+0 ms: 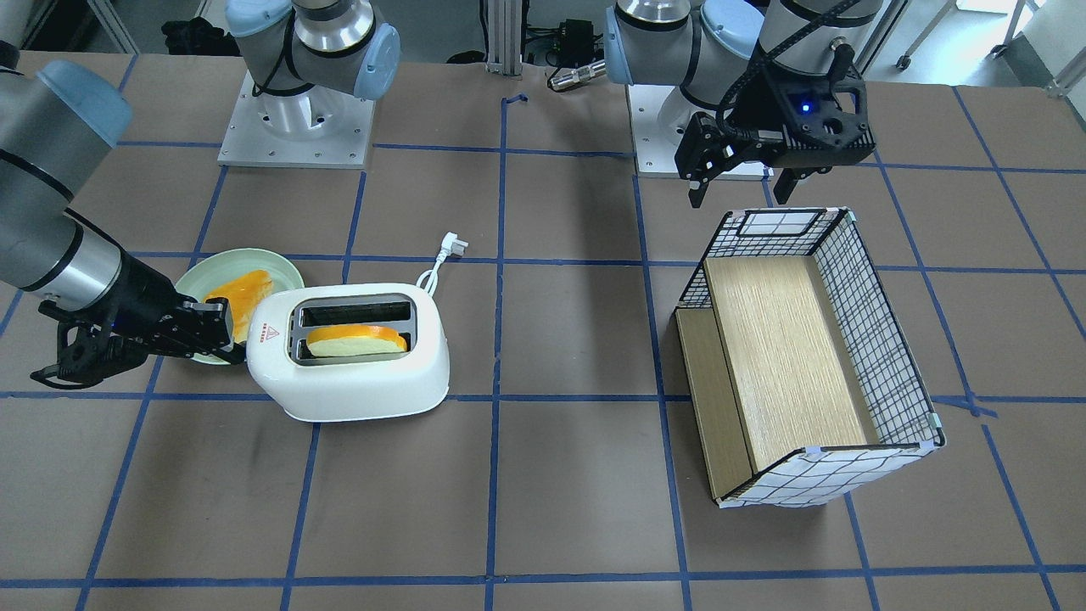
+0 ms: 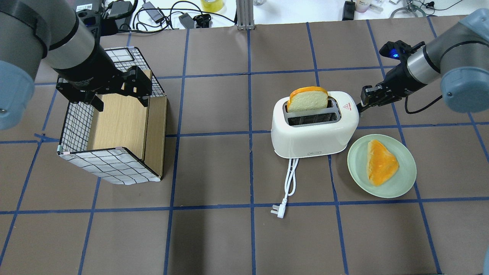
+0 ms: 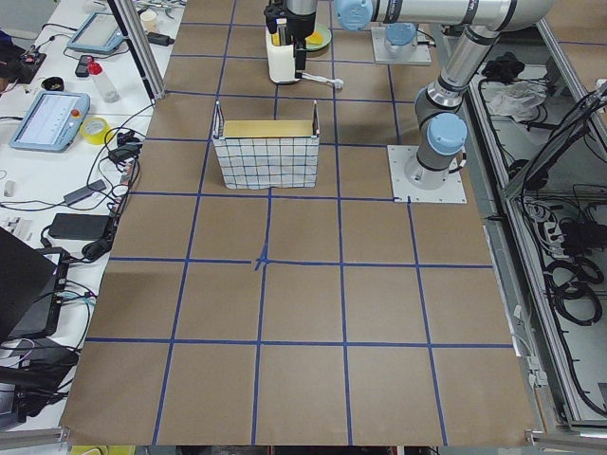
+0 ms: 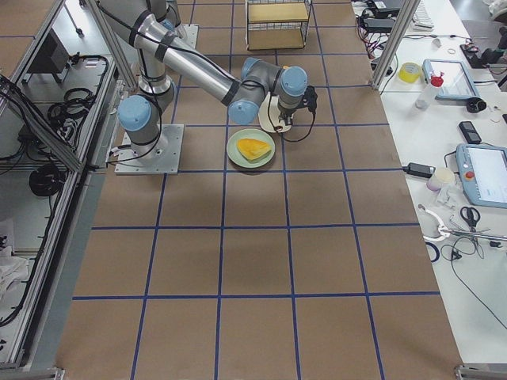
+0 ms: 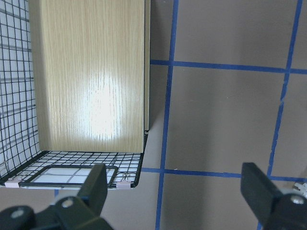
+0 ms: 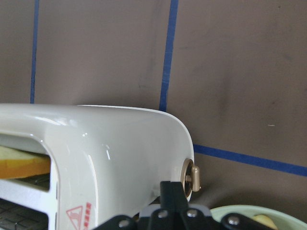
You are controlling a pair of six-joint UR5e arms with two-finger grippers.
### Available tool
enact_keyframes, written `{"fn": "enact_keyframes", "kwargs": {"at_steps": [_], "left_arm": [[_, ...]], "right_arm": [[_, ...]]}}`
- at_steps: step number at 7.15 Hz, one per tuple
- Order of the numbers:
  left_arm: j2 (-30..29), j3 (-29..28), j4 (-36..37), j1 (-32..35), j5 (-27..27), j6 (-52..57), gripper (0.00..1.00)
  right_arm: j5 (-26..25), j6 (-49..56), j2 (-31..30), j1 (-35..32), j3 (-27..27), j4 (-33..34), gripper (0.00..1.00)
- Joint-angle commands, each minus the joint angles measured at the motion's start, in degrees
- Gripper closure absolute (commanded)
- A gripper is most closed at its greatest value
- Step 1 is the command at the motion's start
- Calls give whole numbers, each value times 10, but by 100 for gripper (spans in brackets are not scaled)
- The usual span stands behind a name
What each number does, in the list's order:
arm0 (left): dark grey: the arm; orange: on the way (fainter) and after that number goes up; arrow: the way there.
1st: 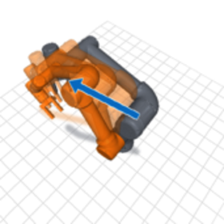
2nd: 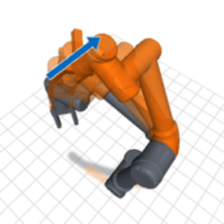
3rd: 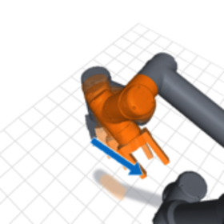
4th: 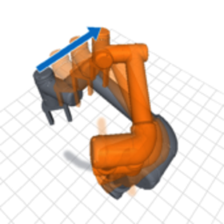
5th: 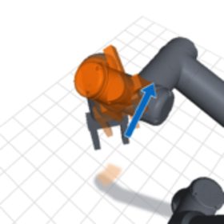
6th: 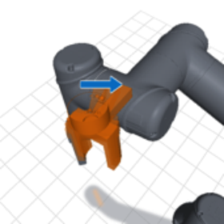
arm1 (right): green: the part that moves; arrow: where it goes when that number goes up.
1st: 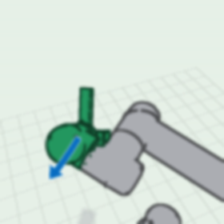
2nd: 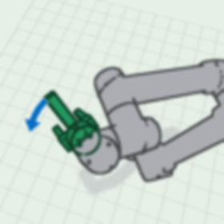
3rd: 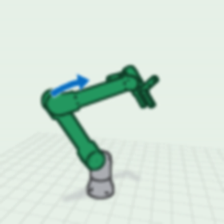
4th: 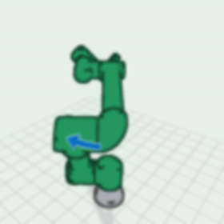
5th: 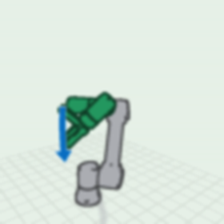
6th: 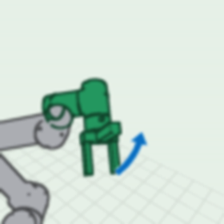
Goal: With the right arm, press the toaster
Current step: 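Press the toaster lever down with the right gripper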
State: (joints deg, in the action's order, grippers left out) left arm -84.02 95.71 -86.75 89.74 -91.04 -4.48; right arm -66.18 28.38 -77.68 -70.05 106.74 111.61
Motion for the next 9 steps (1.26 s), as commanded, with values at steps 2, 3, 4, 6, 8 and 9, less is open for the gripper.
{"fn": "enact_keyframes", "kwargs": {"at_steps": [2, 3, 4, 6, 8, 9], "left_arm": [[0, 0, 0, 0, 0, 0, 0], [0, 0, 0, 0, 0, 0, 0], [0, 0, 0, 0, 0, 0, 0], [0, 0, 0, 0, 0, 0, 0], [0, 0, 0, 0, 0, 0, 0], [0, 0, 0, 0, 0, 0, 0]], "right_arm": [[-1, 12, 12, -1, 0, -3, 98], [-1, 12, 17, -1, 0, -3, 98], [-1, 12, 23, -1, 0, 0, 98], [-1, 12, 28, 0, 0, 2, 97], [-11, -16, 18, -1, -11, -4, 95], [-13, -28, -2, -3, -16, -13, 93]]}}
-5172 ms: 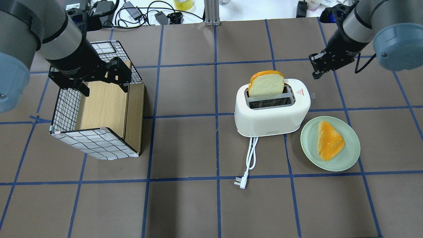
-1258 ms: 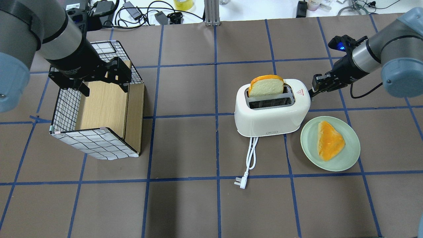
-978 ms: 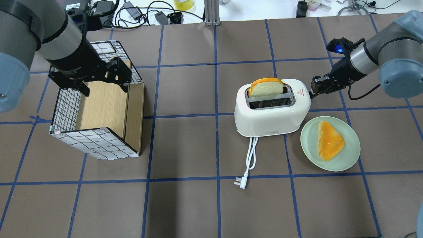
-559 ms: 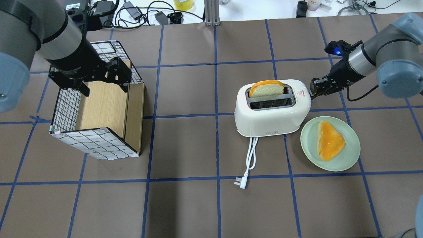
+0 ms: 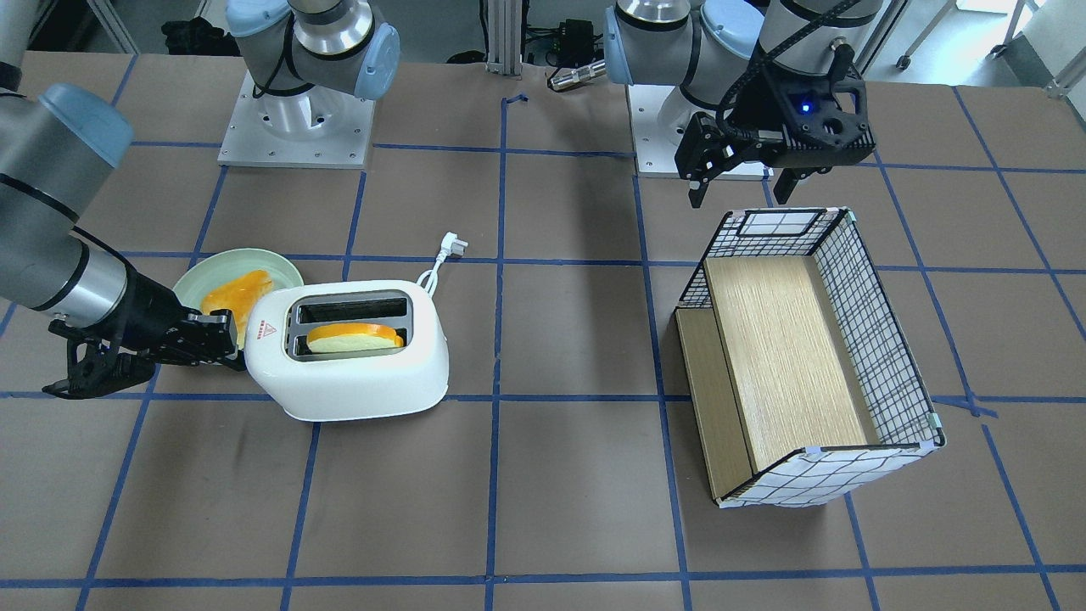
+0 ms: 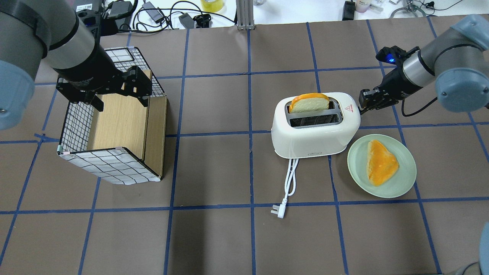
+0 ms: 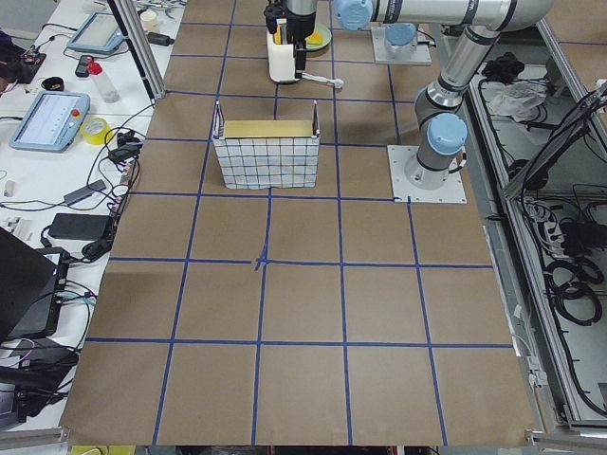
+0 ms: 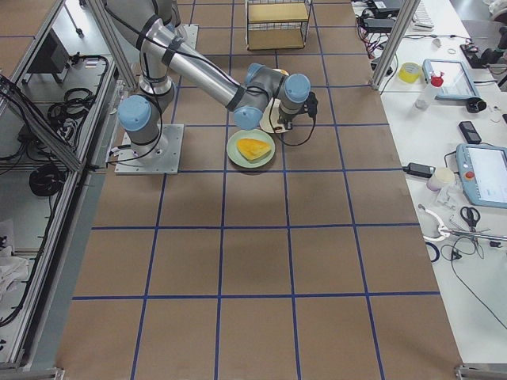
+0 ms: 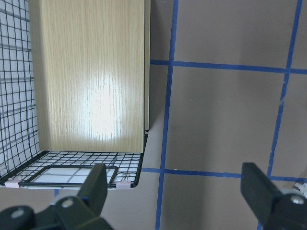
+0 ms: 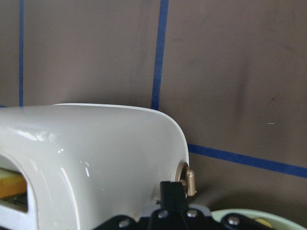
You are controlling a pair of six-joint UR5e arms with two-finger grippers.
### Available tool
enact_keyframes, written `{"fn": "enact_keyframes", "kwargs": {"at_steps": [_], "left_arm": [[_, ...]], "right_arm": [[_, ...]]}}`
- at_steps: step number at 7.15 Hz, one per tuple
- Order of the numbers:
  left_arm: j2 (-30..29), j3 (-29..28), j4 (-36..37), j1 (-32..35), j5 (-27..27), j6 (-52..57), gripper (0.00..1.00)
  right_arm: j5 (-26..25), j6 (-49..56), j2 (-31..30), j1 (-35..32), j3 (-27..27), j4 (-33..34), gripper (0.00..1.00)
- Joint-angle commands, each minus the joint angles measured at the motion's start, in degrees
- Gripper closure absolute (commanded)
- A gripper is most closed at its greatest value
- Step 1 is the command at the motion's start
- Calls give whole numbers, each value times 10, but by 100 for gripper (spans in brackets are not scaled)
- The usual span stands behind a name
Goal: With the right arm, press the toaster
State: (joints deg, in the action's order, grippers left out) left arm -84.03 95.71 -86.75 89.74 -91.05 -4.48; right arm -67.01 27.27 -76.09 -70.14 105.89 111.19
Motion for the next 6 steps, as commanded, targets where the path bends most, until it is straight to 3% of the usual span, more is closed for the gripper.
{"fn": "enact_keyframes", "kwargs": {"at_steps": [1, 6], "left_arm": [[0, 0, 0, 0, 0, 0, 0], [0, 0, 0, 0, 0, 0, 0]], "right_arm": [[-6, -22, -32, -2, -13, -33, 92], [-101, -70, -125, -2, -189, -321, 92]]}}
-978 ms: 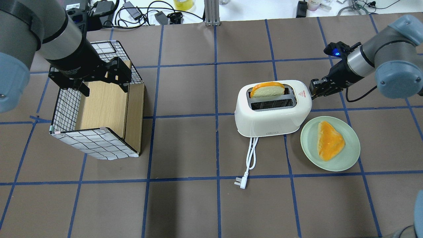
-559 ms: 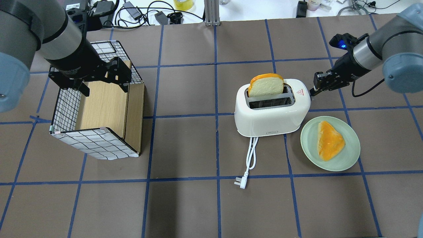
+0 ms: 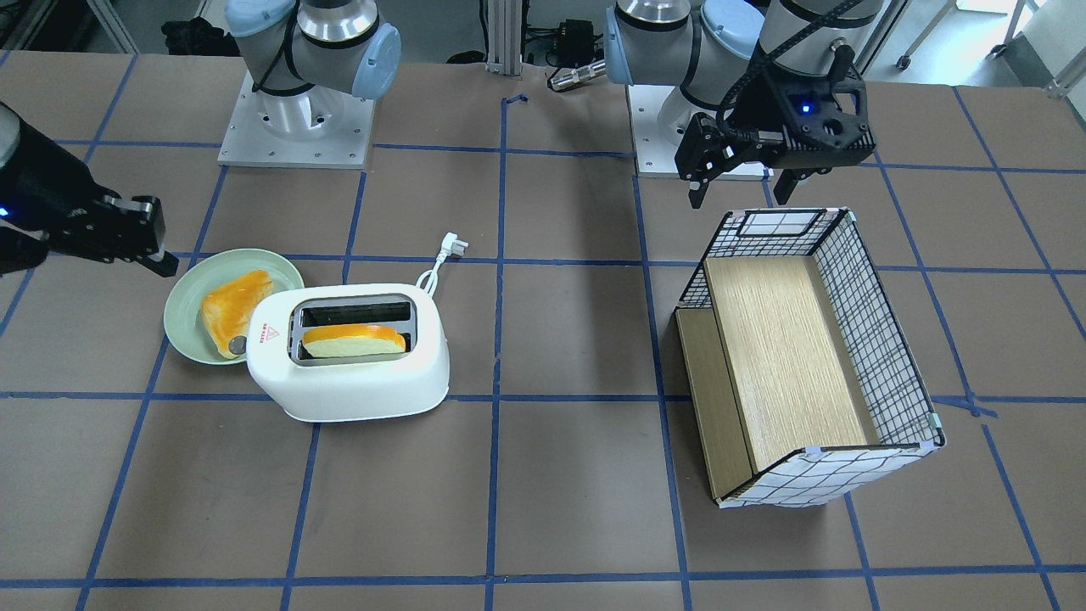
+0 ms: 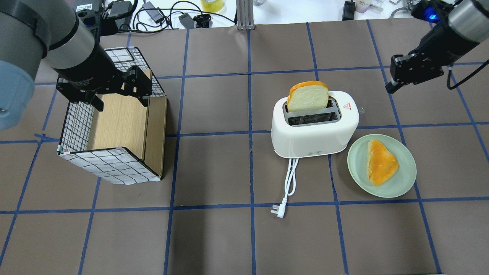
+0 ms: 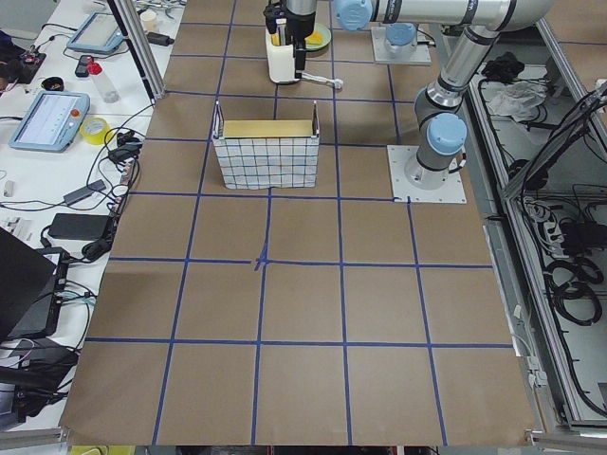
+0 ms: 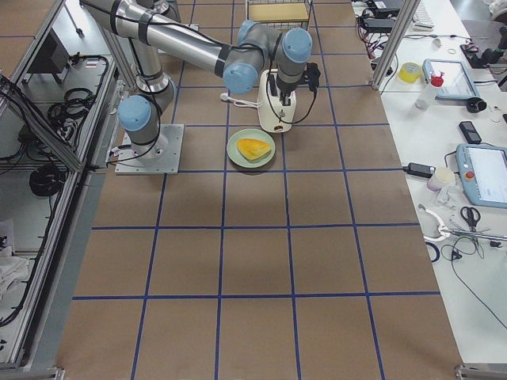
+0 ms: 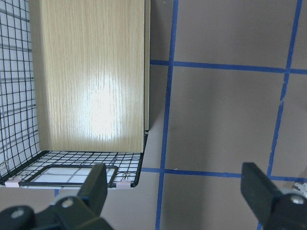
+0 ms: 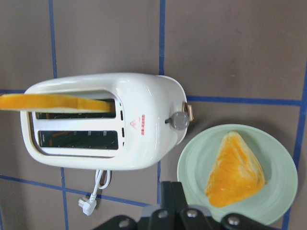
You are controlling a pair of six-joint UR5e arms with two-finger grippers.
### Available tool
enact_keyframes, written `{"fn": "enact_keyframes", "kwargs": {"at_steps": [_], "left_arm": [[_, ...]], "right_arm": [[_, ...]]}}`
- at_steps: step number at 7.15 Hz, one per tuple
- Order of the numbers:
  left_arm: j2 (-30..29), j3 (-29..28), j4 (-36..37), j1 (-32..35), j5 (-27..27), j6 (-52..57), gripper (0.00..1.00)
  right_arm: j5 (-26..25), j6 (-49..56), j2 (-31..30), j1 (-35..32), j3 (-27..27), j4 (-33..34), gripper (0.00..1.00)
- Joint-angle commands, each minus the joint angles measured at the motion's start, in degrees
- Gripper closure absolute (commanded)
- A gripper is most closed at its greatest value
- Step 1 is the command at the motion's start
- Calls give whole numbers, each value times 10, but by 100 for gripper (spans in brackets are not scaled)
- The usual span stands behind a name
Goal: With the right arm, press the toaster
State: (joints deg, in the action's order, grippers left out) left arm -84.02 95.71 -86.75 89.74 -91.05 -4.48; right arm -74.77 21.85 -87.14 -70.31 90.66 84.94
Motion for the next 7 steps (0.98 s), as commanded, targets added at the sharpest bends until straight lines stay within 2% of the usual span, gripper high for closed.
{"fn": "enact_keyframes", "kwargs": {"at_steps": [1, 4, 7], "left_arm": [[0, 0, 0, 0, 0, 0, 0], [0, 0, 0, 0, 1, 0, 0], [0, 0, 0, 0, 0, 0, 0]], "right_arm": [[-24, -51, -15, -11, -42, -61, 92], [-97, -200, -22, -115, -63, -43, 93], [-103, -310, -22, -163, -63, -24, 93]]}}
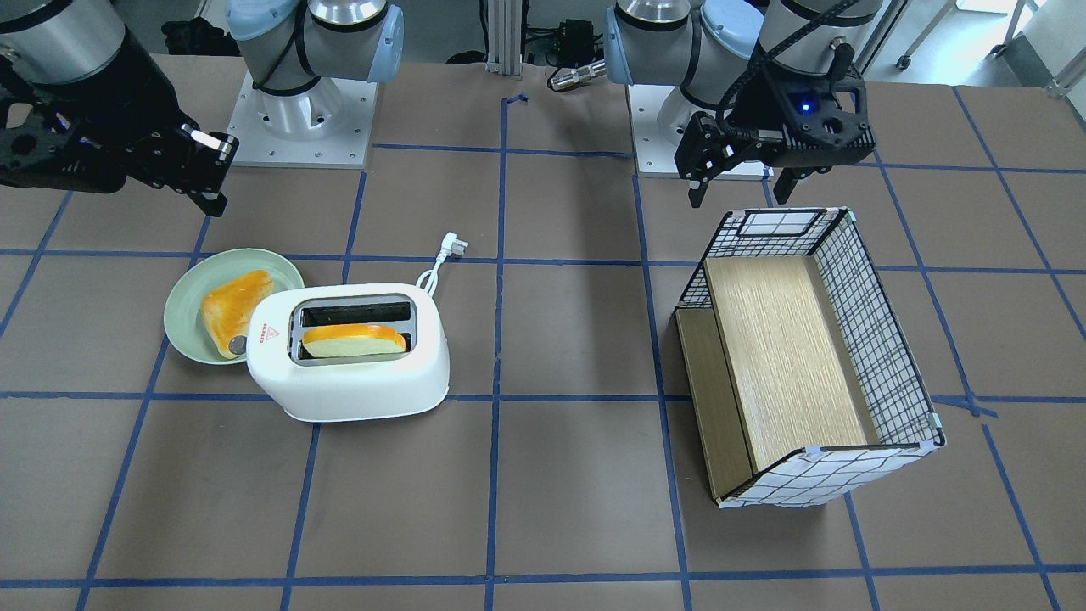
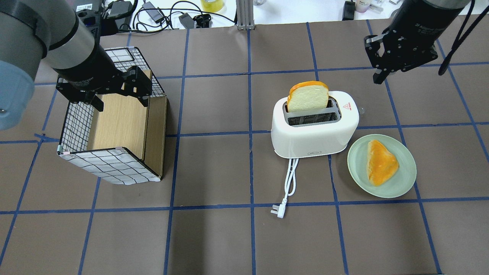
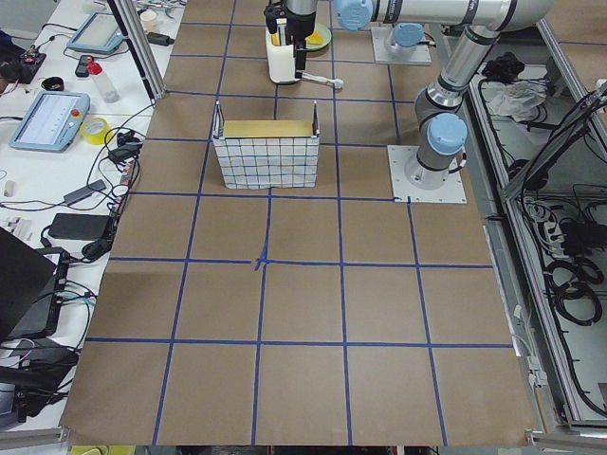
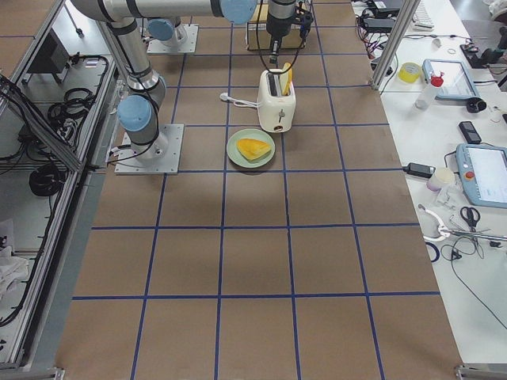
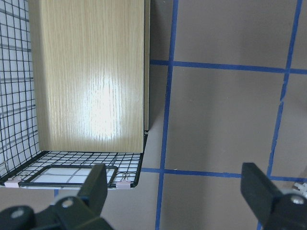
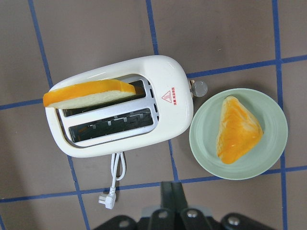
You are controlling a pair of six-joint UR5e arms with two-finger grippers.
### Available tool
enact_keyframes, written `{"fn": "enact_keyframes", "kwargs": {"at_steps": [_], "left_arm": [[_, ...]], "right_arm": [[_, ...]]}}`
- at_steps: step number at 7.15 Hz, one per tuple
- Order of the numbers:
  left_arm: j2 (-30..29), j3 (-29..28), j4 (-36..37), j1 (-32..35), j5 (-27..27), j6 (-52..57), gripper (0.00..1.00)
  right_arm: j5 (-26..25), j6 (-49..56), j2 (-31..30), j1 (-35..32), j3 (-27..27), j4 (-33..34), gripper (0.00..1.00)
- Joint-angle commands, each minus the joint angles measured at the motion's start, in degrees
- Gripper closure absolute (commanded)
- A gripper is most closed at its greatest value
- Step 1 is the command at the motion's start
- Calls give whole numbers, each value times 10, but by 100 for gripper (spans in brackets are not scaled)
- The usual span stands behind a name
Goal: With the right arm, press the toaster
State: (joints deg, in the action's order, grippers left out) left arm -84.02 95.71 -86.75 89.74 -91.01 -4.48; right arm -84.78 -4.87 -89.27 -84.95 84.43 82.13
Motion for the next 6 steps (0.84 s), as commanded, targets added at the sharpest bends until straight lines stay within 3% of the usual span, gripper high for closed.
{"fn": "enact_keyframes", "kwargs": {"at_steps": [1, 3, 4, 5, 6], "left_arm": [[0, 0, 0, 0, 0, 0, 0], [0, 0, 0, 0, 0, 0, 0], [0, 0, 0, 0, 0, 0, 0], [0, 0, 0, 0, 0, 0, 0], [0, 0, 0, 0, 0, 0, 0]], "right_arm": [[-6, -50, 0, -22, -1, 5, 87], [-46, -38, 1, -22, -1, 35, 21], [-84, -10, 1, -22, -1, 41, 0], [-116, 44, 0, -22, -2, 43, 0], [-111, 61, 1, -22, -1, 53, 0]]}}
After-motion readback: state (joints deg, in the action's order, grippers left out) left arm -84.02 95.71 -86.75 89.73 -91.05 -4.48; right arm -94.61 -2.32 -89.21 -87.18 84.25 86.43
